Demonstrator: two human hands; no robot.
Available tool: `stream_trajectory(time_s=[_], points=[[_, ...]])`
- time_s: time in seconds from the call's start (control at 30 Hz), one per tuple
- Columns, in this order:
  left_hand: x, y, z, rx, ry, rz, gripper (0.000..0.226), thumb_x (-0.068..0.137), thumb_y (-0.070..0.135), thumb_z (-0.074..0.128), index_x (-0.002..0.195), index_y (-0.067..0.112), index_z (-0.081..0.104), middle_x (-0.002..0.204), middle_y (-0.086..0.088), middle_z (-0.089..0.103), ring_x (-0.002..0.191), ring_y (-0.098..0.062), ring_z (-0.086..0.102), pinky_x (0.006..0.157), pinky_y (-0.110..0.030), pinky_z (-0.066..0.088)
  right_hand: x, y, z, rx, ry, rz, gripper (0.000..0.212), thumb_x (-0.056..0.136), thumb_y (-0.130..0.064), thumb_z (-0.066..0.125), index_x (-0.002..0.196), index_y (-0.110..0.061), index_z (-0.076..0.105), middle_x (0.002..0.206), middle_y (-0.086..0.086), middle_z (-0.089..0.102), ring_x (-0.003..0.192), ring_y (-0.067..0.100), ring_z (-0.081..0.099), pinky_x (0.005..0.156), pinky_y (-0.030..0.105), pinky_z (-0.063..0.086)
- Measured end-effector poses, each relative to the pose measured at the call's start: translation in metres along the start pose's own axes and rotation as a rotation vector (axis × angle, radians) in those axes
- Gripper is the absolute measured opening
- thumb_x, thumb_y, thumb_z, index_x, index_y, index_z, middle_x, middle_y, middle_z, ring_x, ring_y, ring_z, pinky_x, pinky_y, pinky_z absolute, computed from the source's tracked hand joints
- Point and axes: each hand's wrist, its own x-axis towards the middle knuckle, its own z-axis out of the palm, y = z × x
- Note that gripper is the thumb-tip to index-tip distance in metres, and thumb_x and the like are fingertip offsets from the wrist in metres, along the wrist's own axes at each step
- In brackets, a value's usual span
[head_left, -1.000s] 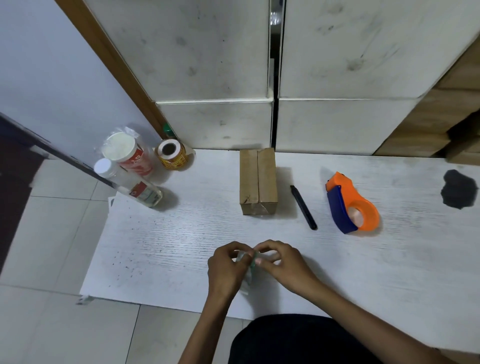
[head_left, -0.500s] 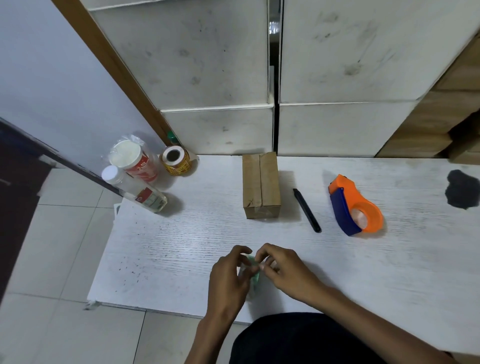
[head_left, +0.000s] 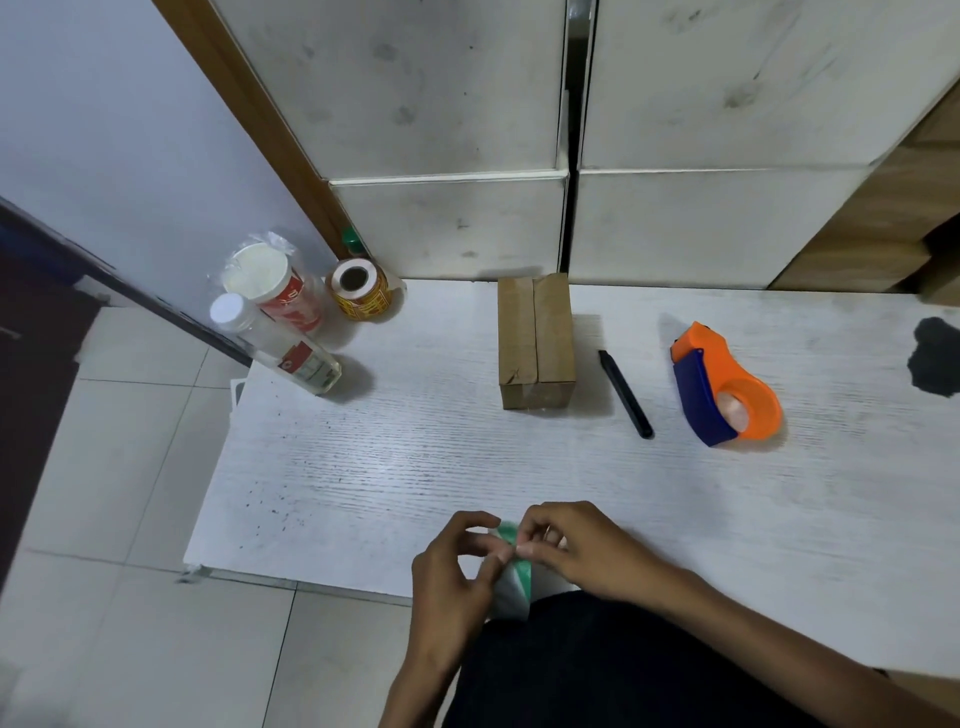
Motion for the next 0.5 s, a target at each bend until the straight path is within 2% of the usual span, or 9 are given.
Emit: stream_trajectory(time_s=[0.17, 0.3, 0.33, 0.43, 0.5], points=[[0.001, -0.003, -0.001, -0.035, 0.032, -0.018, 0.022, 0.084, 0.015, 0.074, 0.094, 0.032, 0.067, 0.075, 0.007, 0.077, 0.083, 0.003, 0.070, 0.058, -0.010, 0.048, 0.002, -0.002, 0.007, -0.003, 0.034, 0.035, 0.008, 0.092, -0.025, 0.060, 0.096, -0.020, 0.065, 0.082, -0.013, 0.063, 0.070, -0.008, 0.056, 0.065, 0.007, 0.043], [-0.002, -0.004, 0.001, -0.072, 0.065, -0.021, 0.021, 0.084, 0.019, 0.075, 0.098, 0.031, 0.065, 0.077, 0.010, 0.077, 0.085, 0.002, 0.069, 0.063, -0.012, 0.049, 0.005, -0.003, 0.010, 0.055, 0.040, 0.083, 0.005, 0.091, -0.023, 0.060, 0.095, -0.021, 0.064, 0.083, -0.010, 0.064, 0.066, -0.007, 0.058, 0.064, 0.006, 0.043], [-0.003, -0.004, 0.001, -0.079, 0.070, -0.019, 0.022, 0.084, 0.020, 0.076, 0.099, 0.031, 0.065, 0.077, 0.010, 0.077, 0.086, 0.002, 0.069, 0.063, -0.011, 0.049, 0.005, -0.003, 0.011, 0.075, 0.035, 0.102, 0.005, 0.091, -0.023, 0.061, 0.094, -0.021, 0.065, 0.085, -0.008, 0.066, 0.068, -0.004, 0.059, 0.065, 0.009, 0.045], [-0.005, -0.008, 0.002, -0.070, 0.088, 0.035, 0.022, 0.084, 0.020, 0.077, 0.099, 0.032, 0.065, 0.083, 0.014, 0.076, 0.088, 0.000, 0.069, 0.069, -0.006, 0.049, 0.006, -0.005, 0.008, 0.205, 0.018, 0.190, 0.010, 0.088, -0.023, 0.064, 0.097, -0.018, 0.065, 0.085, -0.002, 0.068, 0.070, 0.008, 0.064, 0.072, 0.027, 0.052], [-0.004, -0.015, 0.002, -0.013, 0.075, 0.139, 0.019, 0.084, 0.018, 0.079, 0.094, 0.032, 0.070, 0.092, 0.017, 0.073, 0.091, -0.004, 0.068, 0.068, -0.008, 0.050, 0.007, -0.006, 0.006, 0.239, -0.015, 0.233, 0.013, 0.089, -0.022, 0.064, 0.100, -0.015, 0.065, 0.084, -0.002, 0.067, 0.070, 0.010, 0.063, 0.074, 0.030, 0.052]])
